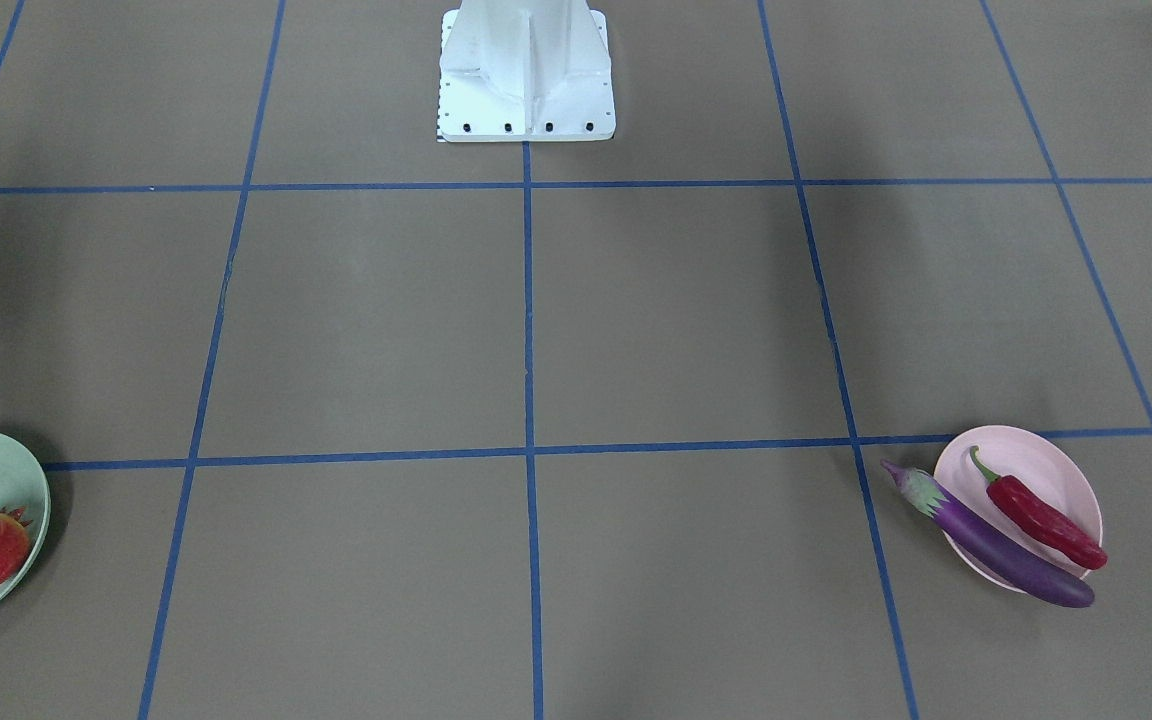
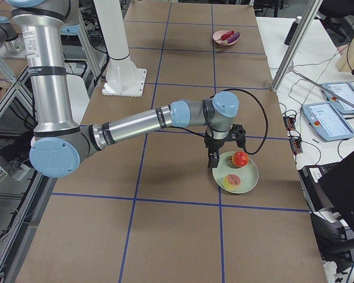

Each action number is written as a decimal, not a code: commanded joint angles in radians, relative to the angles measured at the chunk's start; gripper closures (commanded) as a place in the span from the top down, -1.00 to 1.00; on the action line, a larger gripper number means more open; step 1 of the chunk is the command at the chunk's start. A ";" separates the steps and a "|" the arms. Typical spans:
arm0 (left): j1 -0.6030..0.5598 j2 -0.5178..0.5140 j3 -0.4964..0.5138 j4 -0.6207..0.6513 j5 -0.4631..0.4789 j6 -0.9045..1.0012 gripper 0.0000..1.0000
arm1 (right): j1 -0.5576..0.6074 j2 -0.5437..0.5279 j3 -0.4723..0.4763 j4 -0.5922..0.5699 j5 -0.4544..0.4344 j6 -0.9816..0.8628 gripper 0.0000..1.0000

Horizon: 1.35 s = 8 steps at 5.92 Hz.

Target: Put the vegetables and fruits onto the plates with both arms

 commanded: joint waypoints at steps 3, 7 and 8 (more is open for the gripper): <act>-0.003 0.013 -0.034 -0.003 0.002 -0.003 1.00 | 0.013 -0.017 0.038 -0.004 0.008 0.003 1.00; -0.018 0.138 -0.224 0.008 -0.002 -0.005 1.00 | 0.048 -0.048 0.139 -0.020 0.000 0.004 1.00; -0.018 0.128 -0.222 0.006 -0.005 -0.005 1.00 | 0.045 -0.051 0.141 -0.030 -0.002 0.007 1.00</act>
